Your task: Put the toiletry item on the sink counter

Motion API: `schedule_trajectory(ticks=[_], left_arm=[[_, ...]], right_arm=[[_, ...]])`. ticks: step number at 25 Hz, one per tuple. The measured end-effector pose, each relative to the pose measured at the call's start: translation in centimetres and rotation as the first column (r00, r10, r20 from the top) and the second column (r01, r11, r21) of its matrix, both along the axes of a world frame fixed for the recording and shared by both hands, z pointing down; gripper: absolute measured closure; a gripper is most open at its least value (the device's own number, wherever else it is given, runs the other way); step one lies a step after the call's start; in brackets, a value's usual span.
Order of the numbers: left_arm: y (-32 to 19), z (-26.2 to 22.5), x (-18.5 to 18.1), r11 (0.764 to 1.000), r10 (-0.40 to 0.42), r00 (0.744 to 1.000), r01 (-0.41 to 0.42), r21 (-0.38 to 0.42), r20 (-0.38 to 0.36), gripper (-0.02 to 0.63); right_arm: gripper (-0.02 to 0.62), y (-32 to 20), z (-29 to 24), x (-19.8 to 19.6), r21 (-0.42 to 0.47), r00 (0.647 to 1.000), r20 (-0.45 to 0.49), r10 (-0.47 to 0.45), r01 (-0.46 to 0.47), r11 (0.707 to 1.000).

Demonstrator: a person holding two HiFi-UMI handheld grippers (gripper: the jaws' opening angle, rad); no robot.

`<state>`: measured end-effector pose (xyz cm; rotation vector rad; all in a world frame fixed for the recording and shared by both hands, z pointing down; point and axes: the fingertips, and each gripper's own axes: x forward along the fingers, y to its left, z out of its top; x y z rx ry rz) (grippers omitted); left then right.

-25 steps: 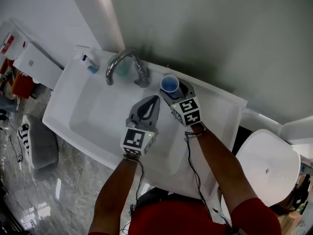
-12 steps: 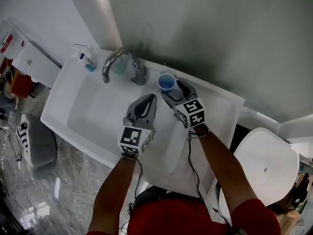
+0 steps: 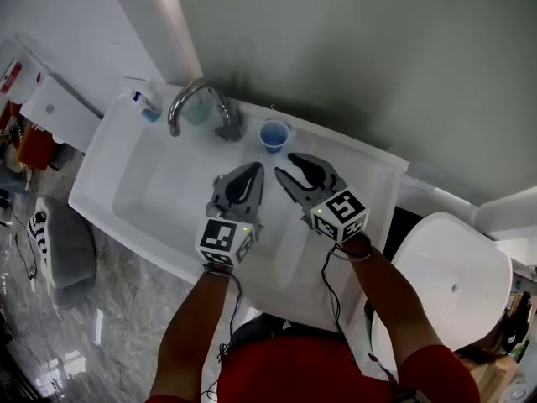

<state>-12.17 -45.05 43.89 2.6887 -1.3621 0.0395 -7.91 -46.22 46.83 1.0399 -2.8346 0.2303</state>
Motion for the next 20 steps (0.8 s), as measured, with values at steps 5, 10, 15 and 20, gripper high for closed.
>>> schedule_trajectory(ticks=[5, 10, 15, 20], left_arm=[[1.8, -2.4, 0.6, 0.999, 0.007, 1.0, -0.006, 0.034, -0.02, 0.588], [4.8, -5.1, 1.3, 0.997, 0.034, 0.999, -0.032, 0.064, -0.032, 0.588], [7.8, -7.8, 1.7, 0.997, 0.04, 0.996, -0.033, 0.076, -0.083, 0.588], [10.8, -10.0, 2.2, 0.995, 0.046, 0.995, -0.038, 0.089, -0.091, 0.589]], right_arm=[[0.538, 2.8, -3.9, 0.1, 0.065, 0.998, 0.061, -0.03, 0.026, 0.998], [0.557, 6.0, -7.6, 0.4, 0.102, 0.989, 0.118, -0.09, 0.078, 0.992], [0.561, 9.5, -10.7, 0.2, 0.144, 0.983, 0.107, -0.147, 0.131, 0.981], [0.565, 12.3, -12.6, 0.5, 0.162, 0.982, 0.099, -0.16, 0.143, 0.976]])
